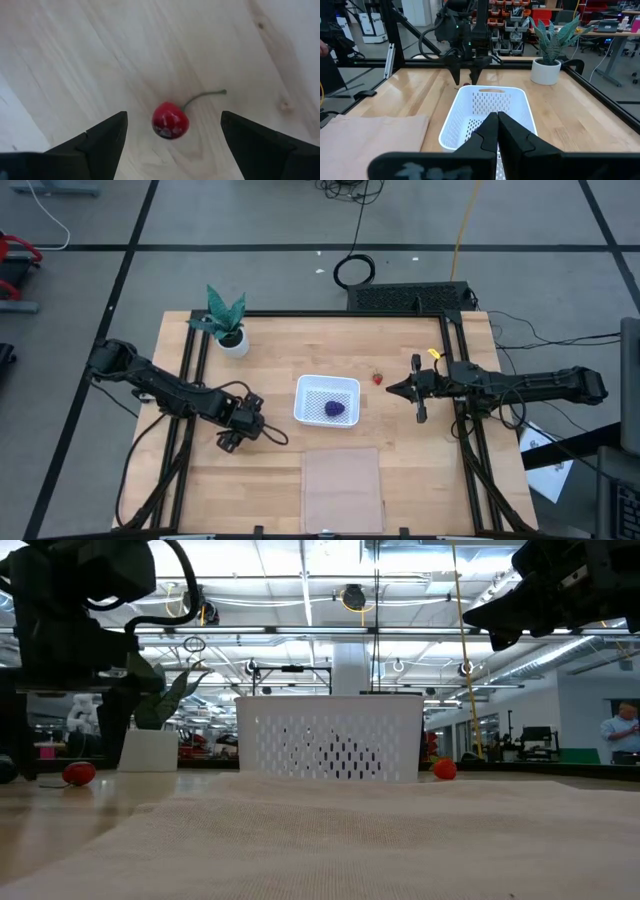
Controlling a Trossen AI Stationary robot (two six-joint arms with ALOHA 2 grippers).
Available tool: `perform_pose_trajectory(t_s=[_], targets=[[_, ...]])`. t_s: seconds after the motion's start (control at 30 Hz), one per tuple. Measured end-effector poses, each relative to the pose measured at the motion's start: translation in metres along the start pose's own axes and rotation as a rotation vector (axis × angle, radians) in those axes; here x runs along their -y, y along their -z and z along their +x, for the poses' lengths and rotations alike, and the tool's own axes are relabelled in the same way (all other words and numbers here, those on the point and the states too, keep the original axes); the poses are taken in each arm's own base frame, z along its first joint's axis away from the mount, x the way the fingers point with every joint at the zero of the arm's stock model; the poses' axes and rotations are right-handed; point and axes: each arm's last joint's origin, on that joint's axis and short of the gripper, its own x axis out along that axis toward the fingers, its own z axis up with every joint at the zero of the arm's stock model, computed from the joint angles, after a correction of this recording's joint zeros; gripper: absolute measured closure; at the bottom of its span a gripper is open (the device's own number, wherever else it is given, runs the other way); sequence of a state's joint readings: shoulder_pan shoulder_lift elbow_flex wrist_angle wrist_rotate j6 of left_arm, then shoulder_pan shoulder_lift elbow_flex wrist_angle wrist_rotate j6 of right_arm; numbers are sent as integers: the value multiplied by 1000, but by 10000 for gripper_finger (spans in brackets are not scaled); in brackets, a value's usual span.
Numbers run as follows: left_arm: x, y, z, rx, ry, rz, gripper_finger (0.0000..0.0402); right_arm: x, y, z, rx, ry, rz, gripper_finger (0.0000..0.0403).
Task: Pick and placing Produce into tupperware
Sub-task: Put the red cherry into the white bin
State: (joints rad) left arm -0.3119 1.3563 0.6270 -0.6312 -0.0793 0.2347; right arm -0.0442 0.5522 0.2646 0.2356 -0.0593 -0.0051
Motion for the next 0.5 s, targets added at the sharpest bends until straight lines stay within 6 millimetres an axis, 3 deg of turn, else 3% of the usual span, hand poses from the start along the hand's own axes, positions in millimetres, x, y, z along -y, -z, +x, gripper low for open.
perform_pose_trajectory(t_s=[0.5], targets=[[-16, 4, 1, 3, 9, -95, 76, 0, 0, 0, 0, 0, 0, 403]])
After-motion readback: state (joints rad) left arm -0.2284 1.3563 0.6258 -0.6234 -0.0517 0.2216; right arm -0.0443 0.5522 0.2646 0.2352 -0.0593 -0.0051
